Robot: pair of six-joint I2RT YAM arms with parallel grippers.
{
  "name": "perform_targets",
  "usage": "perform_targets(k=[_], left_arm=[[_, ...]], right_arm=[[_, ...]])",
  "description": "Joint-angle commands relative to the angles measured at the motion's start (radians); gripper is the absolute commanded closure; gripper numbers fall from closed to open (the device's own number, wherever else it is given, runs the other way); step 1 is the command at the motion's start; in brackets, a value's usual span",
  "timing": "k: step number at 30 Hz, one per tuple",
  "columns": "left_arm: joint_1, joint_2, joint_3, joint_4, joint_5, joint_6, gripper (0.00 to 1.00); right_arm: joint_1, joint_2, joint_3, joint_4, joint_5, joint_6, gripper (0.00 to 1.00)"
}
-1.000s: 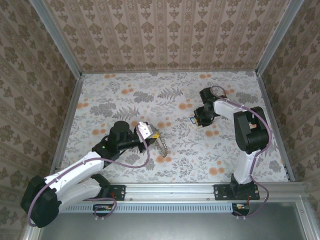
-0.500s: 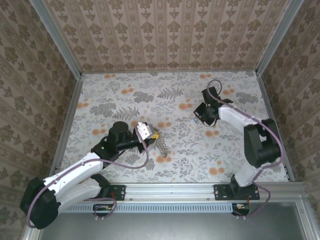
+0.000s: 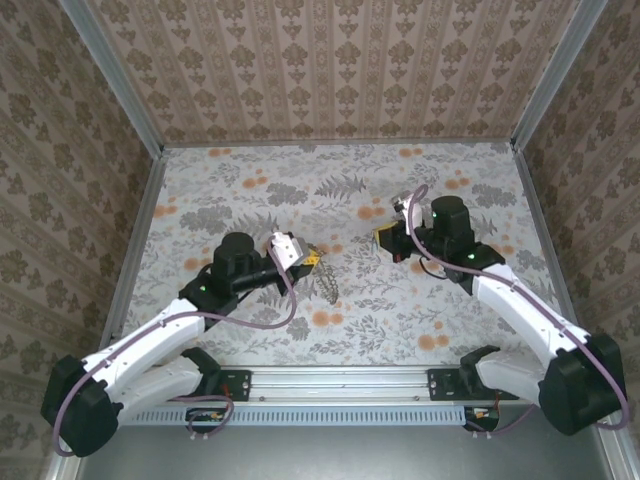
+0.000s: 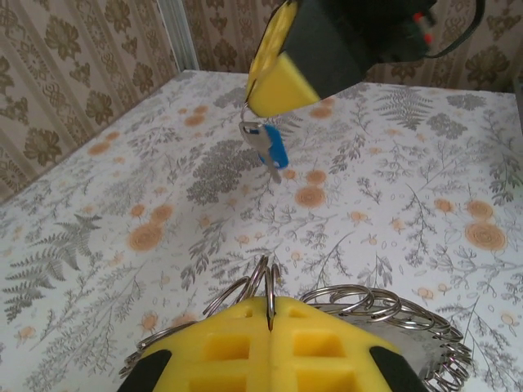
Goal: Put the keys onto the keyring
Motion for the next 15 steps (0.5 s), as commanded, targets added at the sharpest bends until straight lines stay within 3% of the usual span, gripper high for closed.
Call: perform_targets(k=[1, 6, 15], left_arm=[[0.000, 0.010, 0.040, 0.007, 0.031, -0.027, 1.00], [-0.040, 0.019, 0.047, 0.017, -0.013, -0.004, 1.00], [-0.105, 0.049, 0.043, 0.100, -0.108, -0.006, 1.00]], right_arm=[[0.015, -0.057, 0.002, 0.041, -0.228, -0.187, 1.00], [0.101, -0.079, 0.051, -0.033, -0.197, -0.265, 1.00], [0.248, -0.104, 0.037, -0.013, 0.113, -0.182, 1.00]])
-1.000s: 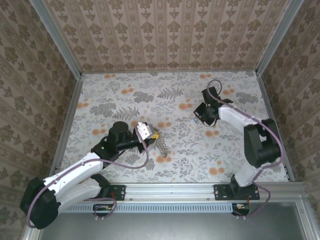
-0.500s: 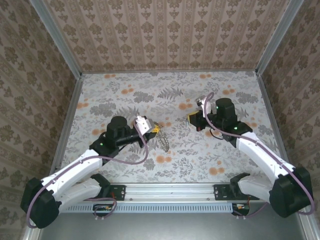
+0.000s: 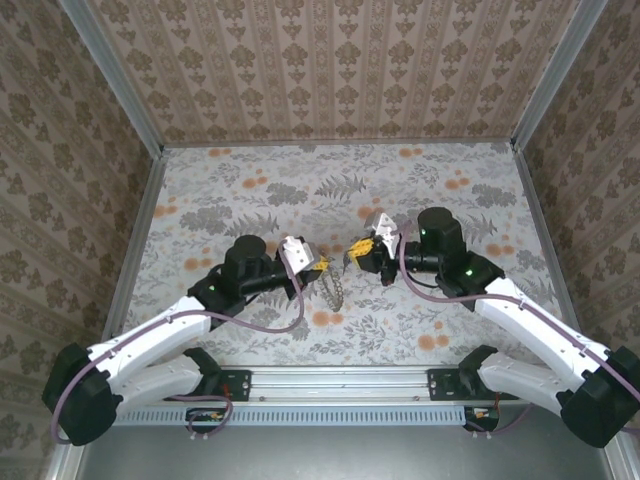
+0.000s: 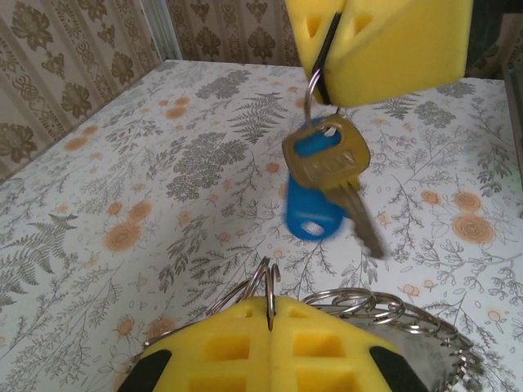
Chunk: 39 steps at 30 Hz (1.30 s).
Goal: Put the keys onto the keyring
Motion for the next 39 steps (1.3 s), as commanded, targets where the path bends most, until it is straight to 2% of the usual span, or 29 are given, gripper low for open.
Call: perform_targets(k=[1, 8, 11, 16, 20, 30, 39], left_arm=[[-0.020, 0.004, 0.040, 0.082, -0.041, 0.002, 1.00], [-0.054, 0.037, 0.051, 0.104, -0.089, -0.001, 1.00], [-0.057, 0.041, 0.046, 0.138, -0.143, -0.053, 1.00], [-0.058, 0.044, 0.030, 0.195, -0.169, -0.123, 1.00], [-0.058, 0.051, 0.028, 0.196, -0.162, -0.134, 1.00], [-0.066, 0.068, 0.035, 0.209, -0.165, -0.158, 1.00], [-0.079, 0.099, 0.044, 0.227, -0.177, -0.175, 1.00]], right_arm=[[0.030, -0.028, 0.003, 0.008, 0.165, 0.033, 1.00], [0.112, -0.032, -0.035, 0.035, 0.293, 0.054, 1.00], [0.143, -0.033, -0.062, 0.076, 0.336, 0.086, 1.00], [0.176, -0.029, -0.095, 0.124, 0.402, 0.117, 1.00], [0.178, -0.033, -0.126, 0.204, 0.410, 0.161, 1.00], [0.185, -0.016, -0.131, 0.279, 0.416, 0.169, 1.00], [0.192, 0.007, -0.121, 0.267, 0.409, 0.166, 1.00]])
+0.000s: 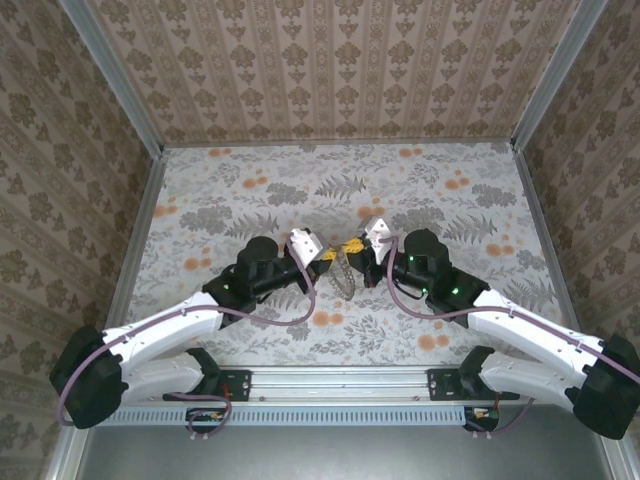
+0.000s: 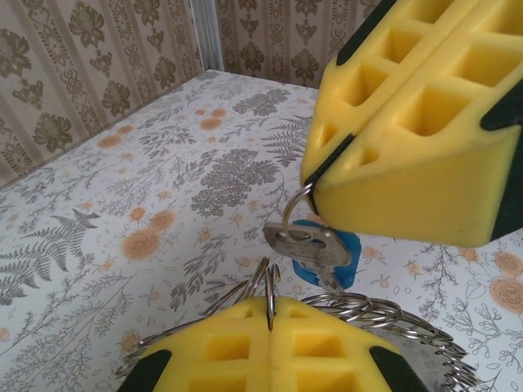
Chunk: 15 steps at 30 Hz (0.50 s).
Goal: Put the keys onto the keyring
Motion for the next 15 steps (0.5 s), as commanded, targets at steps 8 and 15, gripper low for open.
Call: perform_targets(k=[8, 15], left_arm=[[-0.020, 0.008, 0.033, 0.077, -0.021, -0.038, 1.00], [-0.027, 0.019, 0.045, 0.073, -0.022, -0.029, 1.00]], right_arm=[[0.017, 0.022, -0.016, 0.022, 0.005, 0.017, 1.00], [0.021, 0.028, -0.009, 0.016, 0.037, 0.021, 1.00]])
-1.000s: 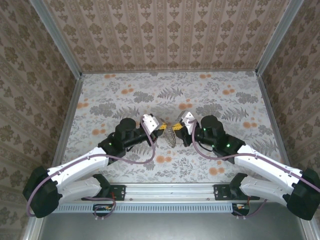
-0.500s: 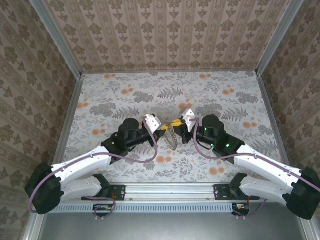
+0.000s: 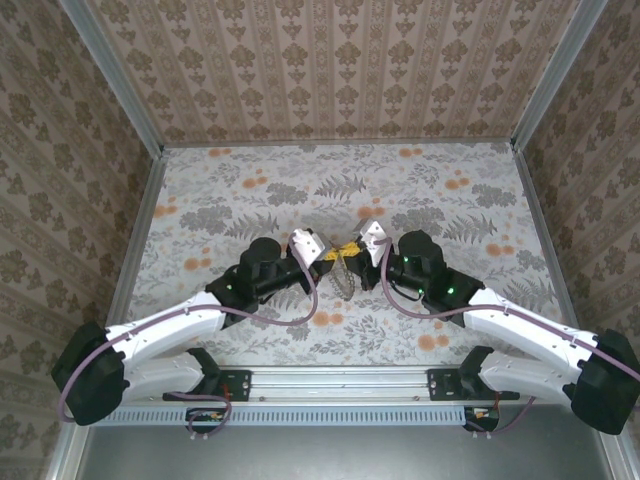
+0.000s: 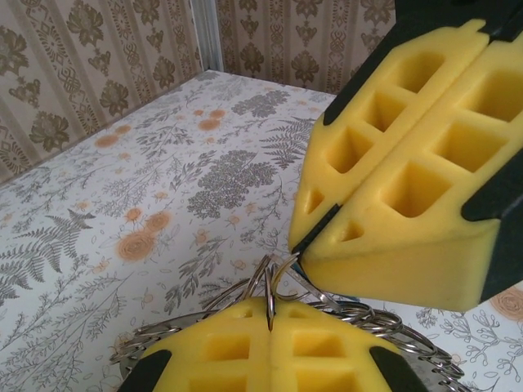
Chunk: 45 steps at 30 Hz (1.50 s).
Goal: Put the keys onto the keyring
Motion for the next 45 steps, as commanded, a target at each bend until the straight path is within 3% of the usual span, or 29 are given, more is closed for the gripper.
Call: perform_targets(k=[1, 11, 18, 22, 27, 33, 37, 41, 45], left_arm=[[-0.012, 0.005, 0.048, 0.048, -0.002, -0.010, 1.00], [-0.031, -0.005, 0.045, 0.058, -0.012, 0.039, 1.00], [-0.046, -0.010, 0.031, 0.110, -0.005, 0.078, 1.00], [-0.051, -0.018, 0.008, 0.157, -0.014, 0.093, 1.00], [-0.055, -0.034, -0.007, 0.179, -0.016, 0.116, 1.00], [-0.054, -0.047, -0.025, 0.210, 0.012, 0.125, 1.00], [-0.054, -0.048, -0.026, 0.220, 0.049, 0.127, 1.00], [-0.053, -0.048, -0.022, 0.225, 0.083, 0.127, 1.00], [-0.052, -0.045, -0.018, 0.227, 0.114, 0.124, 1.00]], right_arm=[[0.006, 0.004, -0.003, 0.015, 0.047, 0.023, 1.00], [0.003, 0.025, 0.045, -0.138, 0.190, 0.065, 1.00], [0.001, 0.038, 0.040, -0.131, 0.168, 0.122, 1.00], [-0.009, 0.014, 0.027, -0.118, 0.089, 0.113, 1.00], [-0.045, -0.034, 0.011, -0.140, 0.026, 0.096, 0.78], [-0.103, -0.101, 0.045, -0.245, -0.083, -0.056, 0.70], [-0.123, -0.129, 0.109, -0.381, -0.175, -0.251, 0.70], [-0.123, -0.129, 0.190, -0.541, -0.287, -0.447, 0.78], [-0.122, -0.134, 0.226, -0.591, -0.328, -0.509, 0.85]])
